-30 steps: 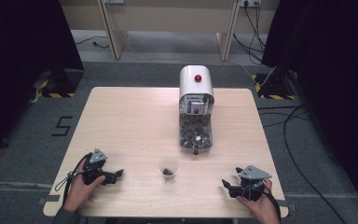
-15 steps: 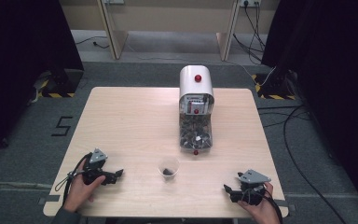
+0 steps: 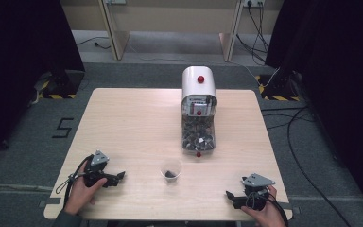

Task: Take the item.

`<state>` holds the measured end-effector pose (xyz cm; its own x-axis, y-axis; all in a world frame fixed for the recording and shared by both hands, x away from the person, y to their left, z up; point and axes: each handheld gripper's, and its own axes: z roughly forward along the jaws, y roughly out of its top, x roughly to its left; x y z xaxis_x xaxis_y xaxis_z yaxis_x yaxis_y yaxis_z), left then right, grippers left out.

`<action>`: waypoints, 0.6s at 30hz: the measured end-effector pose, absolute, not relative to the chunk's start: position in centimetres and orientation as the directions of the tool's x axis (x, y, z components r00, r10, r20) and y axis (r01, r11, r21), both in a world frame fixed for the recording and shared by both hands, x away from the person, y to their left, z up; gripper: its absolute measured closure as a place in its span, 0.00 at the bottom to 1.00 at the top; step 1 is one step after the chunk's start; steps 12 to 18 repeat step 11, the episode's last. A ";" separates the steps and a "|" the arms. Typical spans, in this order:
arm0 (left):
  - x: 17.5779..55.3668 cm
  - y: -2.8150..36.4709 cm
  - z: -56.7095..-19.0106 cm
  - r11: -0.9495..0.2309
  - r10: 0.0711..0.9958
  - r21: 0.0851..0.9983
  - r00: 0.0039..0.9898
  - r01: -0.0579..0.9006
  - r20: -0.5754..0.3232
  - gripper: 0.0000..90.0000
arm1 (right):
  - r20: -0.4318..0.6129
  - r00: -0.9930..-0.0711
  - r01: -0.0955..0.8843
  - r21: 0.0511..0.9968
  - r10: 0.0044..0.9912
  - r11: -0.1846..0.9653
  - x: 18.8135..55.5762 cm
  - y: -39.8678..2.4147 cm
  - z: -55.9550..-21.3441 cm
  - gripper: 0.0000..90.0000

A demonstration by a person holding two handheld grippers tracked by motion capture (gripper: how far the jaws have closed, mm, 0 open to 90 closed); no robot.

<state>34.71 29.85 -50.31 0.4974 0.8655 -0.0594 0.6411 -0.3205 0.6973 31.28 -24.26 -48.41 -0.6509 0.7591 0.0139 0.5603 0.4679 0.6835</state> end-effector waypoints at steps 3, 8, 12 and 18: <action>34.7 29.8 -50.3 -0.320 0.865 0.698 0.498 0.641 -0.060 0.00 | 0.013 -0.651 0.560 0.683 0.759 0.468 31.3 -24.3 -48.4 0.15; 34.7 29.8 -50.3 -0.321 0.865 0.697 0.497 0.641 -0.059 0.00 | 0.012 -0.653 0.558 0.683 0.758 0.470 31.3 -24.2 -48.4 0.15; 34.7 29.8 -50.3 -0.320 0.866 0.697 0.497 0.641 -0.060 0.00 | 0.012 -0.653 0.558 0.684 0.758 0.470 31.3 -24.2 -48.4 0.15; 34.7 29.8 -50.3 -0.320 0.866 0.697 0.497 0.641 -0.060 0.00 | 0.012 -0.653 0.558 0.684 0.758 0.470 31.3 -24.2 -48.4 0.15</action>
